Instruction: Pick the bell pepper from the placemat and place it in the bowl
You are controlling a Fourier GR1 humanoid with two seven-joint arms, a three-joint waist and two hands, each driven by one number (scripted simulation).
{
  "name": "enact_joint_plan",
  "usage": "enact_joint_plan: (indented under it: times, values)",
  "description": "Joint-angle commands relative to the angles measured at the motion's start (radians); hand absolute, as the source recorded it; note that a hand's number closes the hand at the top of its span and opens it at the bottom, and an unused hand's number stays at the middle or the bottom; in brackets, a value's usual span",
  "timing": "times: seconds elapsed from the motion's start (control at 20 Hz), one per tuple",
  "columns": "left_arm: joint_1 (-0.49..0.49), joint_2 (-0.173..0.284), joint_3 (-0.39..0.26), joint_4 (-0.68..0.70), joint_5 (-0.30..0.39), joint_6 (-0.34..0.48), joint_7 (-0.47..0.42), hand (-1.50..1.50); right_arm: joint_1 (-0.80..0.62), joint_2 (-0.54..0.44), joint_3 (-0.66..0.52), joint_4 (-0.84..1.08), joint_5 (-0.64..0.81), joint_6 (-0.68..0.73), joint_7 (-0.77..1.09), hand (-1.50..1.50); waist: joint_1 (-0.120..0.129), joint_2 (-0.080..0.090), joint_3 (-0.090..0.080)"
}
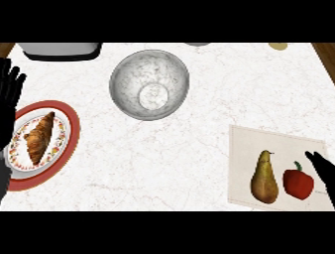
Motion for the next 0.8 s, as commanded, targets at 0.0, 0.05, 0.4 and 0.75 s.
enact_joint_plan:
  times: [0.0, 0.05, 0.4, 0.75]
  values:
    - [0.027, -0.008, 0.012, -0.058, -0.012, -0.009, 0.033, 0.00, 0.024, 0.013, -0.063, 0.086, 0.027, -0.011, -0.119, -1.50, 0.001, -0.001, 0.000]
    - [-0.031, -0.002, 0.037, 0.032, 0.002, -0.029, 0.004, 0.00, 0.027, -0.005, -0.093, 0.108, 0.017, -0.005, -0.158, -1.50, -0.002, 0.000, 0.000]
    - [-0.026, -0.042, 0.022, 0.002, -0.041, -0.014, 0.028, 0.00, -0.044, 0.078, -0.068, 0.208, 0.094, -0.033, -0.257, -1.50, 0.001, 0.001, 0.000]
    - [-0.017, -0.064, 0.028, -0.010, -0.080, -0.013, 0.028, 0.00, -0.067, 0.097, -0.120, 0.347, 0.133, -0.020, -0.344, -1.50, 0.002, 0.001, 0.000]
